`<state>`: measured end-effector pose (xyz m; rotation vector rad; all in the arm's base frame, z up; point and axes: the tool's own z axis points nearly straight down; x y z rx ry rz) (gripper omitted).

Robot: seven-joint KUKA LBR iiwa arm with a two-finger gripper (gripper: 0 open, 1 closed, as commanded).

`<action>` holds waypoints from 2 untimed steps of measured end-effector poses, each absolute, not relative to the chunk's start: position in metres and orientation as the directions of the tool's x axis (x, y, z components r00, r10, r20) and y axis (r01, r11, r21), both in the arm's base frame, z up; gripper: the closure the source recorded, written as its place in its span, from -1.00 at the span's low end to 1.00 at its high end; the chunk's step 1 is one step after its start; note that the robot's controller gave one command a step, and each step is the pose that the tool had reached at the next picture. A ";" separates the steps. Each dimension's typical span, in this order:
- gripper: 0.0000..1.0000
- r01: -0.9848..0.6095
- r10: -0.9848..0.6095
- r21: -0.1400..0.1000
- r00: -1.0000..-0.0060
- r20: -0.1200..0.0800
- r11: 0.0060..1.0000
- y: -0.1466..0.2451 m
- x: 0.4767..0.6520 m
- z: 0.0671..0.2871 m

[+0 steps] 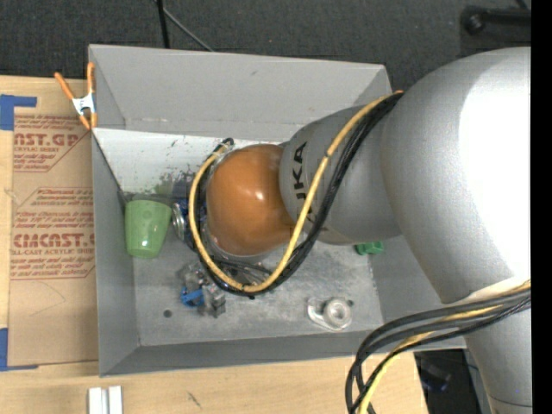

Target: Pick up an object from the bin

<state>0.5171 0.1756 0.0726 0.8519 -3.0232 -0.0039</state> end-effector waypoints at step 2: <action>1.00 -0.574 -0.574 -0.004 -0.819 -0.010 0.819 0.171 0.531 0.243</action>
Offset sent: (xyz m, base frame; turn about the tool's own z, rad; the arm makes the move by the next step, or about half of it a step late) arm -0.0309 0.0128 0.1101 -0.0177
